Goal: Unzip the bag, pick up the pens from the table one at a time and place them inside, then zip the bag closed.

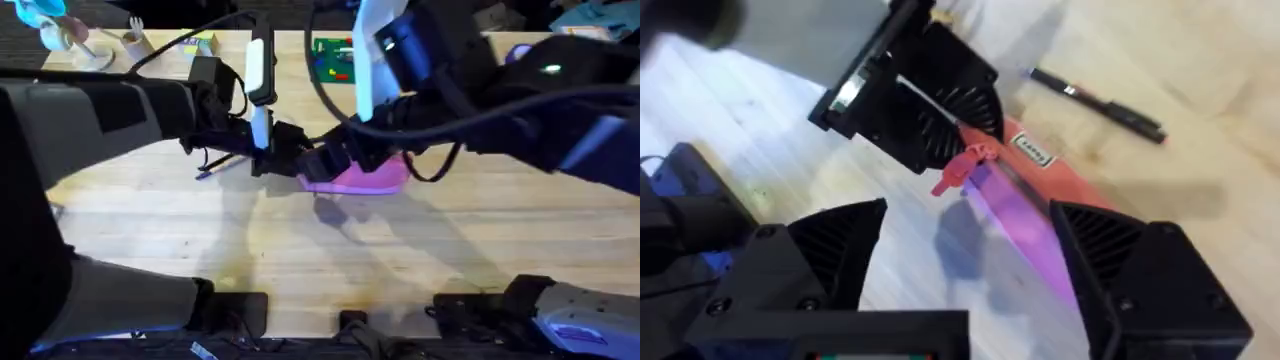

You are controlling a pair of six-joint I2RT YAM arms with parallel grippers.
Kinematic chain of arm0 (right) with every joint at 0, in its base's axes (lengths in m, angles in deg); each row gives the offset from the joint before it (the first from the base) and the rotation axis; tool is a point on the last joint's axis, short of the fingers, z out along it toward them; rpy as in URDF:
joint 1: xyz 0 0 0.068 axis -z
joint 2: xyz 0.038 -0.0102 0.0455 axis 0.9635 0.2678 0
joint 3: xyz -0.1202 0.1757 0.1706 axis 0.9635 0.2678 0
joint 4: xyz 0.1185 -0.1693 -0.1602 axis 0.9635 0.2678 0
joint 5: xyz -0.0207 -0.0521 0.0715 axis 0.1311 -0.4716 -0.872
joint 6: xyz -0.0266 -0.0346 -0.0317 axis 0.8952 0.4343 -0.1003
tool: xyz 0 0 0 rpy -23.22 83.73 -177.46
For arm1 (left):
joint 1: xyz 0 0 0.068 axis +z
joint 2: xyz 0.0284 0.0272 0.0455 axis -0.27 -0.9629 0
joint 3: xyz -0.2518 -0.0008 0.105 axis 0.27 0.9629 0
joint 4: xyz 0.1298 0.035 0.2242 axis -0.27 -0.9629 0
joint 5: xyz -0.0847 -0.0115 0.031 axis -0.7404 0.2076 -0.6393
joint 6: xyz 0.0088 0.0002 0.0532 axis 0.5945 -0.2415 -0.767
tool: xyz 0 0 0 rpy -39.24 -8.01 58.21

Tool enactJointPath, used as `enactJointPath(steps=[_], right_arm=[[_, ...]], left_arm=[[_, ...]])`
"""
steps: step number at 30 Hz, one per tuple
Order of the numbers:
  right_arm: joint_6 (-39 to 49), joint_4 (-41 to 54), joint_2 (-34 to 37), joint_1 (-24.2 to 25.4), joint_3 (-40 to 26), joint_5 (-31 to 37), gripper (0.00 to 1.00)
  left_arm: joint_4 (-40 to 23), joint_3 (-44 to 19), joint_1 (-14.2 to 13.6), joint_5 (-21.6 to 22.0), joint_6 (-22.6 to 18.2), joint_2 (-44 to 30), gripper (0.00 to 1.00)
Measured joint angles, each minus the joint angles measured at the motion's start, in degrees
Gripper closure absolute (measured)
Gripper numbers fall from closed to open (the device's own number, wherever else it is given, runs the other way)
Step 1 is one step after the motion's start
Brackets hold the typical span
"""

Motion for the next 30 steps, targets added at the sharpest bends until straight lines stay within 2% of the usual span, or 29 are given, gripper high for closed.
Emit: enactJointPath(steps=[14,16,17,21,22,24,30], right_arm=[[2.59,7.33,-8.27,4.64,-0.7,2.77,0.004],[2.93,7.69,-8.7,5.14,-0.7,2.77,0.004],[3.24,7.74,-8.84,5.37,-0.7,2.79,0.004],[4.64,7.78,-9.18,5.51,-0.7,2.99,0.005],[4.91,7.76,-9.18,5.51,-0.7,2.99,0.005],[5.26,7.8,-9.18,5.51,-0.7,3.04,0.005],[8.14,7.9,-9.18,5.51,-0.7,3.17,0.005]], left_arm=[[-0.02,0.0,0.0,-0.07,-0.02,0.0,0.952],[-0.02,0.0,0.0,-0.13,0.01,0.0,0.854],[0.02,0.0,0.0,-0.2,0.03,0.0,0.733],[-0.02,0.0,0.0,-0.36,-0.02,0.0,0.115],[-0.04,0.0,0.0,-0.37,0.13,0.0,0.04],[0.0,0.0,0.0,-0.37,0.11,0.0,0.011],[0.17,-0.02,0.02,-0.31,0.06,0.0,0.008]])
